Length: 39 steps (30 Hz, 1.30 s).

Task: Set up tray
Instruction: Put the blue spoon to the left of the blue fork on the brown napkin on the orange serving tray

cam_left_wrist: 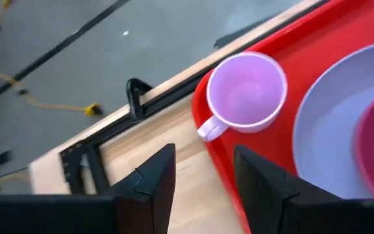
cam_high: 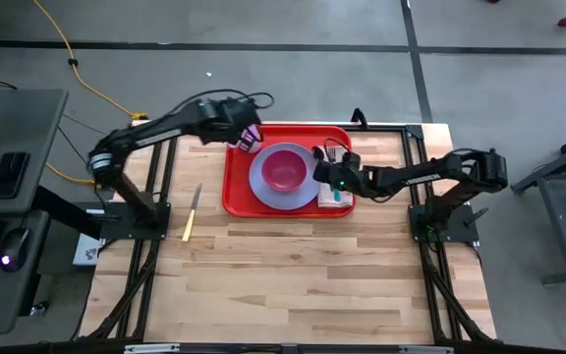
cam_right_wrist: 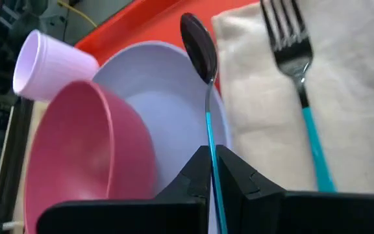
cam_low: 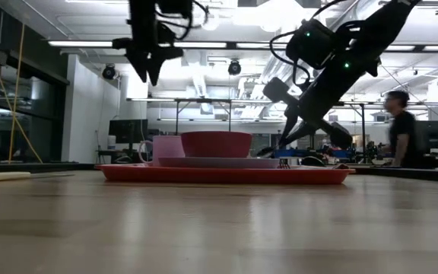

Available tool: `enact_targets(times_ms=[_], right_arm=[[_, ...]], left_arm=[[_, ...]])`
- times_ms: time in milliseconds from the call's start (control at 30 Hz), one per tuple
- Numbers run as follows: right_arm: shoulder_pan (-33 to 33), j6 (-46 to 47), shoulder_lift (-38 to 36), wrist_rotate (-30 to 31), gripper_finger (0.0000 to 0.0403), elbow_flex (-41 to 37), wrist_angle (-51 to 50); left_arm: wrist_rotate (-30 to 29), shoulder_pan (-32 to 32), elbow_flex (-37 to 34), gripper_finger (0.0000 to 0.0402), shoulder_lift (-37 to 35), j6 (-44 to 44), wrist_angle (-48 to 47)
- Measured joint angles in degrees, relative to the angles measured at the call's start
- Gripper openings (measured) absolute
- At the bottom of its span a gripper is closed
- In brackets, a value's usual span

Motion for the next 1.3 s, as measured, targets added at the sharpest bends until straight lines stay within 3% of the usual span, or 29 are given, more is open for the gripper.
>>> enact_targets(times_ms=[267, 500, 767, 1133, 1300], right_arm=[[-1.5, 0.3, -0.6, 1.8, 0.0, 0.0, 0.3], [-1.6, 1.7, -0.7, 2.4, 0.0, 0.0, -0.9], [-1.6, 3.6, -0.7, 3.4, 0.0, 0.0, -1.0], [-1.3, 5.9, -0.6, 3.2, 0.0, 0.7, -1.4], [-1.3, 6.8, 3.3, 2.0, 0.0, 3.0, -2.4]], left_arm=[[5.7, 0.9, -10.4, 0.0182, -11.2, 1.7, 9.3], [6.7, 0.9, -15.1, 0.0182, -13.9, 1.8, 11.7], [14.4, 0.9, -22.6, 0.0182, -18.6, 7.8, 21.5], [14.0, 1.0, -24.6, 0.0182, -23.6, 10.6, 22.1], [13.5, 1.0, -24.6, 0.0182, -23.9, 11.1, 22.1]])
